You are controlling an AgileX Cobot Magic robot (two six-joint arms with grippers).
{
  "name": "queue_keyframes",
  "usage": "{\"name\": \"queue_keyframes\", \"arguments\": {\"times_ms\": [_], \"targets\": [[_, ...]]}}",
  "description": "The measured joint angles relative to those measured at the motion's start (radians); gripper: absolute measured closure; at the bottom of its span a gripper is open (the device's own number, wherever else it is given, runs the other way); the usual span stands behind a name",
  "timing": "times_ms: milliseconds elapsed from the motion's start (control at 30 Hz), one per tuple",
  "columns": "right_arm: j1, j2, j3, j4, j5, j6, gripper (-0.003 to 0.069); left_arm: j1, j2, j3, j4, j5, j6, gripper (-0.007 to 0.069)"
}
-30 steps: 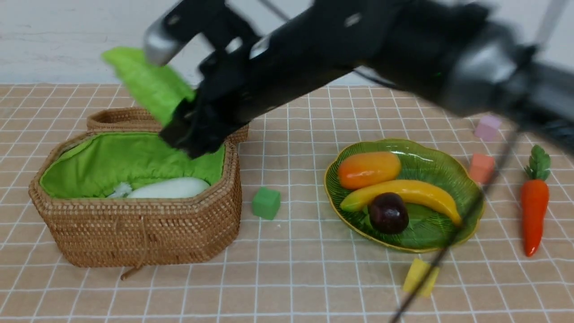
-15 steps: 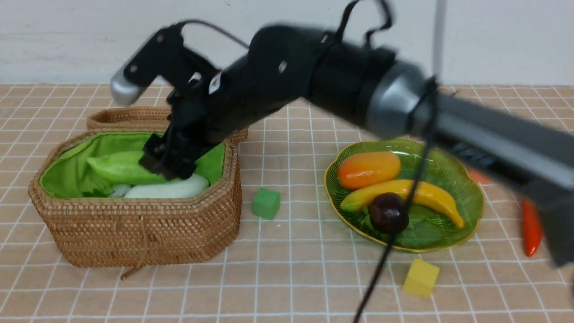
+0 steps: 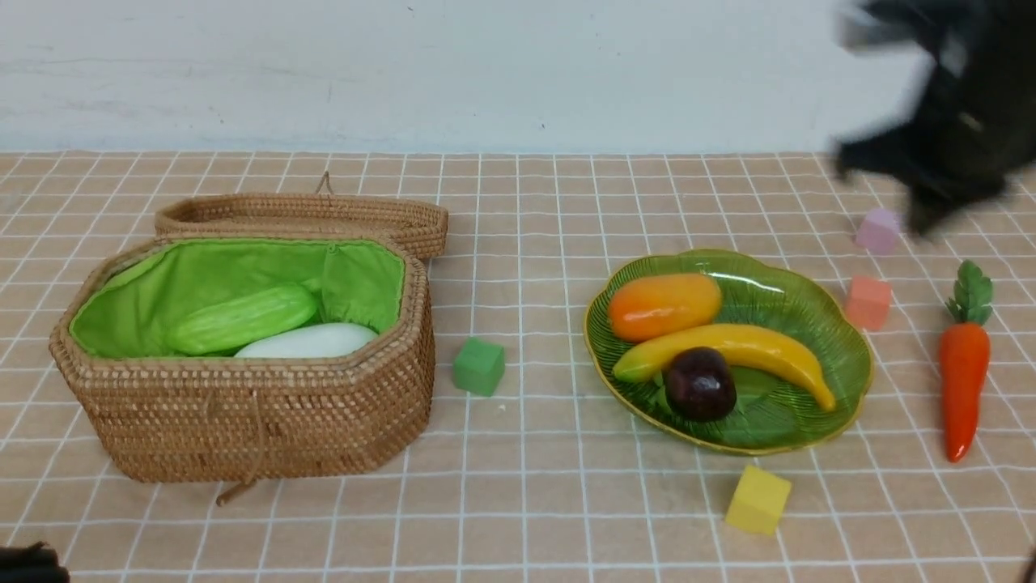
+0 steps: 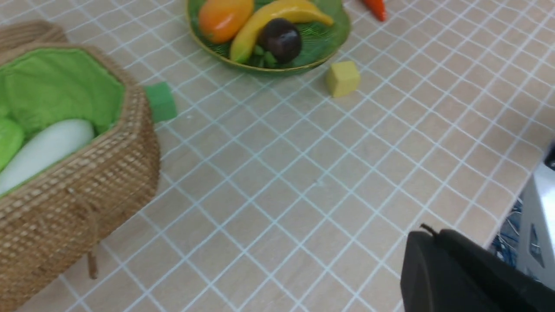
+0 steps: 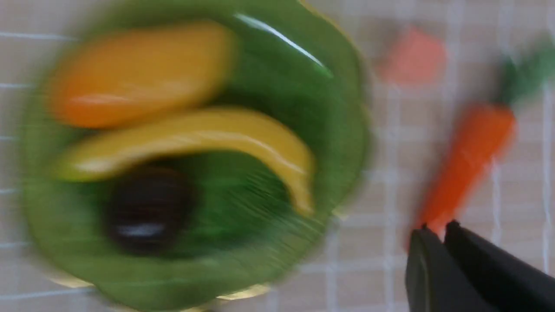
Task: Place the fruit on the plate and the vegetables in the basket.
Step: Use the right arm to grab a carrot and put it into the left basket
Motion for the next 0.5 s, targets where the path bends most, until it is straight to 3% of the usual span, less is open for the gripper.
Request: {"name": "queue_keyframes", "arguments": {"times_ms": [133, 267, 367, 500], "targets": [[-0.199, 0.053, 0.177, 0.086, -0.127, 0.103, 0.0358, 0.0, 0.0, 0.0, -0.001, -0.002, 0.006, 0.0638], [-0.274, 0.132, 0.217, 0.209, -0.227, 0.042, 0.0169, 0.0, 0.0, 0.0, -0.001, -0.002, 0.007, 0.0638], [-0.279, 0.184, 0.222, 0.251, -0.284, -0.004, 0.0107, 0.0, 0.0, 0.0, -0.001, -0.013, 0.007, 0.0638], [-0.279, 0.241, 0.222, 0.262, -0.341, -0.02, 0.0111, 0.0, 0.0, 0.0, -0.001, -0.018, 0.007, 0.0638]]}}
